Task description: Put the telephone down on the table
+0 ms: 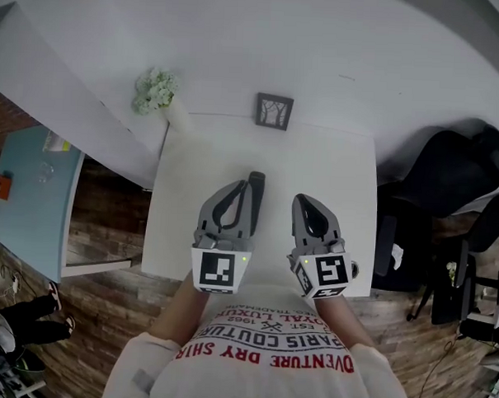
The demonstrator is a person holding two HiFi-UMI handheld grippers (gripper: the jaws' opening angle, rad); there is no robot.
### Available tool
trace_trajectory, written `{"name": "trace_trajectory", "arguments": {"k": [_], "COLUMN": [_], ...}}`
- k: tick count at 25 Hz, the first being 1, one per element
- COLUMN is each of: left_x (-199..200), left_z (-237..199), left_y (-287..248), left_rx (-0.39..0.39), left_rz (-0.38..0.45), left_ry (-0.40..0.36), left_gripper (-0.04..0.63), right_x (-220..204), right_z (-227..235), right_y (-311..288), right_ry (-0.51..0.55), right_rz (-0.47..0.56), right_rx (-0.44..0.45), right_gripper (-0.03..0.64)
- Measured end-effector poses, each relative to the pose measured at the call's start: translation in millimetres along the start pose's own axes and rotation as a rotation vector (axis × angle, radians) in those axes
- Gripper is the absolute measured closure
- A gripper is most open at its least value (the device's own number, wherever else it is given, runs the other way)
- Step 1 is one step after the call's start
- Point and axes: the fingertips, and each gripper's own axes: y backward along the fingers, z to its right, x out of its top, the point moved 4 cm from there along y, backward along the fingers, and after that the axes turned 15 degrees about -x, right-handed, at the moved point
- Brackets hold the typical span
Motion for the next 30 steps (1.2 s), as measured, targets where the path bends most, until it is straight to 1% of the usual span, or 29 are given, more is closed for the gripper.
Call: {"name": "trace_trajectory", "arguments": {"k": [3,5,8,12,17,19,21,24,30], "left_x": [5,3,-2,-5,-9,-10,-14,-19,-19], "left_z": [5,5,5,10,10,11,13,15,12], "left_y": [0,0,0,-2,-2,-4,-6,-8,-8], "left_rx": [-0.006,0.01,0.01,-0.003,0.021,0.019,0.014,0.003,0.01], "left_rz": [0.021,0.015,-0.011,-0.032,-0.069,-0.063,-0.079,-0.103,-0.108], "left_ry": [-0.06,-0.045,0.0,-0.007,-0.038,-0.028,-0.014,-0.008,-0.005], "left_gripper": [0.569,0.569,0.569,0.569,0.569,0.569,0.569,0.569,0.569], "right_x": [4,7,7,3,3,1,-2,-3,-3], "right_z": [1,3,3,6,3,4,6,8,9], "right_y": [3,6,6,7,7,6,6,5,4], "right_ry": [-0.019,-0.044,-0.027,0.007,0.026,0.027,0.025,0.025,0.02], "right_rz": [0.031,0.053,0.05,0.02,0.013,0.001,-0.007,-0.008,-0.015], "right_rx": [0.0,-0.003,-0.011,-0.034,-0.04,-0.05,-0.055,-0.059,-0.061], "right_gripper": [0.592,0.592,0.592,0.592,0.592,0.592,0.592,0.592,0.592]}}
